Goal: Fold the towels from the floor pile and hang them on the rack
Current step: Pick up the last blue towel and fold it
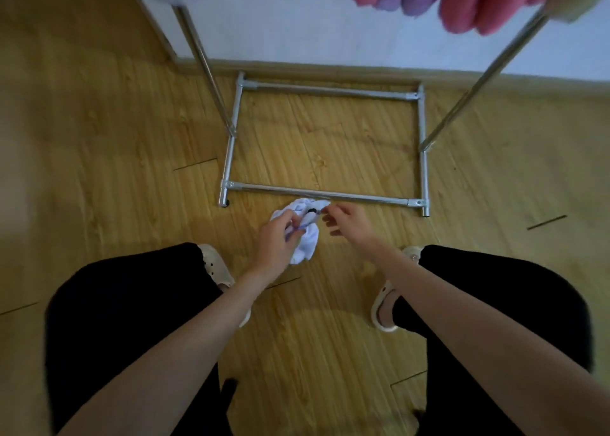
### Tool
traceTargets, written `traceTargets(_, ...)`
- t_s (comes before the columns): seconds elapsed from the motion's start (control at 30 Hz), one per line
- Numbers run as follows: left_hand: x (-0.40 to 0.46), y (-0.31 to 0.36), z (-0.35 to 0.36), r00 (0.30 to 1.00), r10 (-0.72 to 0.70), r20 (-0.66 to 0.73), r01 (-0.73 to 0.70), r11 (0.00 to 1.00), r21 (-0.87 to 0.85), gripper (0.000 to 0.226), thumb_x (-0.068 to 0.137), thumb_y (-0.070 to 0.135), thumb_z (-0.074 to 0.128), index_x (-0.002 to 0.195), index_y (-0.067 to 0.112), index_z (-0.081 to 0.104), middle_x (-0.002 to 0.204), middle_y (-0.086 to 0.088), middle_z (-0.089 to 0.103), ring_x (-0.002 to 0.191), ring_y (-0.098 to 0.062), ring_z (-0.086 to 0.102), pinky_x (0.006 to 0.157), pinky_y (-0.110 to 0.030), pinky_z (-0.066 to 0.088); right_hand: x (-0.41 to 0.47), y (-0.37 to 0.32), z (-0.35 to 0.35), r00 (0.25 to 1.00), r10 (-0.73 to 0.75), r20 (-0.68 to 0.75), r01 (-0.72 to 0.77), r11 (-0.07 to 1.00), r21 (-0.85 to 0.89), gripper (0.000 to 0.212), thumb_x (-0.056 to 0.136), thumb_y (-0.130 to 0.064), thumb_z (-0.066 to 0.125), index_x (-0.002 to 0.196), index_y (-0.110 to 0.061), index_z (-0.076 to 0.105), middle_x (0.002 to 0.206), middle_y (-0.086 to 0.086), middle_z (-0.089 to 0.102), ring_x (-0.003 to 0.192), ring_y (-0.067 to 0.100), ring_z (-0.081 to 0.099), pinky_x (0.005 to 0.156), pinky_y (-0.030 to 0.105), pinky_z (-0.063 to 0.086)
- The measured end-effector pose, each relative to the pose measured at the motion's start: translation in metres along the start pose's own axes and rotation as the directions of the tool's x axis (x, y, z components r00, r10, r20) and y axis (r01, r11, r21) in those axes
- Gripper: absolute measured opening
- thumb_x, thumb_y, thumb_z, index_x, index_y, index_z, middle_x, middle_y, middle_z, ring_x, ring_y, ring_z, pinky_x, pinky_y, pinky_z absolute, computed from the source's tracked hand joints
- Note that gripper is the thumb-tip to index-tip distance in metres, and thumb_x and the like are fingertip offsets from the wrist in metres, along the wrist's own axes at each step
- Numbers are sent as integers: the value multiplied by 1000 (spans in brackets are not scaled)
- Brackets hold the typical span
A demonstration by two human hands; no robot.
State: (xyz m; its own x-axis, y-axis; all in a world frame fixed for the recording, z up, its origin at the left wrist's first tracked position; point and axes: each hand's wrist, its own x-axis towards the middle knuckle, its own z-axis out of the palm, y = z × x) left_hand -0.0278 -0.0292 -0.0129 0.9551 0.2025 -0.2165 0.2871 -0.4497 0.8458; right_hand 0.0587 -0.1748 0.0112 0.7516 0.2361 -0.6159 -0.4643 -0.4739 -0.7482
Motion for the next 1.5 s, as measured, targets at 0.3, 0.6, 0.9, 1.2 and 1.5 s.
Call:
traceTargets(0.3,-53,134,-52,945,323,-54,-316,943,104,14,87,16,67,80,10,57,75,2,61,72,-14,58,66,-29,44,-116,-79,-57,981,-192,-24,194,967,164,39,92,-32,59,93,6,68,76,7,61,69,12,58,62,24,50)
traceTargets(0.6,-96,209,-87,923,376,-84,-375,927,24,26,84,15,72,96,16,49,86,12,58,80,-2,58,71,-15,46,-199,-130,-75,819,-542,-190,570,808,152,18,93,-12,57,77,-12,65,71,2,62,71,12,56,68,27,46)
traceTargets(0.9,-143,258,-131,921,390,12,-382,907,-176,29,82,7,72,105,21,61,87,-14,67,80,-24,63,70,-26,50,-272,-154,-87,707,-671,-222,707,679,197,12,91,-15,58,83,-18,66,73,6,56,71,16,50,62,26,39)
traceTargets(1.2,-160,242,-149,912,370,176,-385,921,55,20,82,38,68,70,23,64,78,8,54,74,-9,52,69,-24,41,-306,-158,-81,653,-733,-188,756,623,200,14,93,-18,54,87,-21,66,75,10,55,70,21,49,52,24,40)
traceTargets(1.5,-167,215,-145,972,102,213,-145,970,197,42,95,34,56,58,17,44,55,2,38,53,-13,40,55,-28,29,-320,-143,-82,672,-695,-257,741,621,257,14,92,-12,55,88,-17,68,75,1,61,74,15,55,66,24,44)
